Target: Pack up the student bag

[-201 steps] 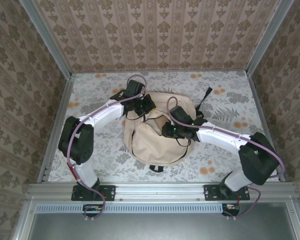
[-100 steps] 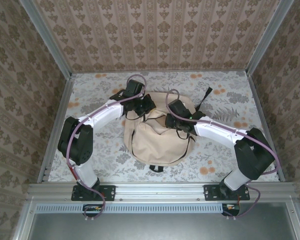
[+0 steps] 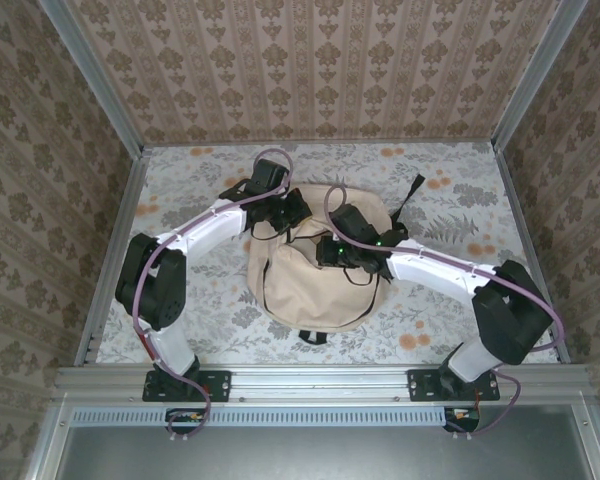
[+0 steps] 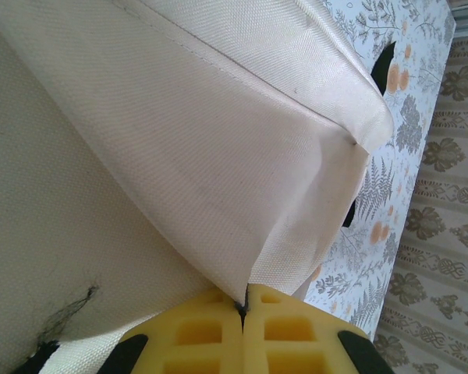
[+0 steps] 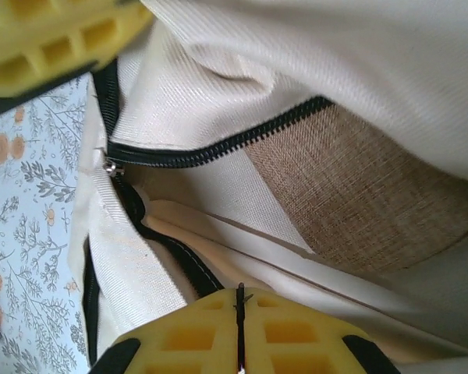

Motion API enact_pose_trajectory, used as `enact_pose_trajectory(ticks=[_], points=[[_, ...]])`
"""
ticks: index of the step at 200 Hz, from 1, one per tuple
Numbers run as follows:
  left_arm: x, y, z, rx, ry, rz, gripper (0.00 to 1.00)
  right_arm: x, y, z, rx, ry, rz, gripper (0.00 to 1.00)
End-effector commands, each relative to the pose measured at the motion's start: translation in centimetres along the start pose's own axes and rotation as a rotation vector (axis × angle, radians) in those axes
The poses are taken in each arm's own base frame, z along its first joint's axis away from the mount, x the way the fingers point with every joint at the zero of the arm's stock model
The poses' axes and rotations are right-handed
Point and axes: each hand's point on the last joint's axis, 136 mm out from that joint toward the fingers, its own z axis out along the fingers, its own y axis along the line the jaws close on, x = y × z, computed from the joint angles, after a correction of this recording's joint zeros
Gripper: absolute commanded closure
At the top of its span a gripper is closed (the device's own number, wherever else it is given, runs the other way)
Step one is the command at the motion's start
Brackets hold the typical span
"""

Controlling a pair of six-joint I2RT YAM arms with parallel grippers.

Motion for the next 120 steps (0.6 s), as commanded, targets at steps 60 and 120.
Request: enact_pose_trajectory(ticks=[60, 120], points=[[0.0, -1.2, -1.8, 0.040, -0.006, 0.032, 1.00, -5.2, -3.9, 1.5, 0.135, -0.188, 0.124, 0.96], [-0.1, -1.2, -1.3, 0.044, 0.001, 0.027, 1.00, -8.3, -2.1, 3.3, 0.015, -0.257, 0.159, 0.95]])
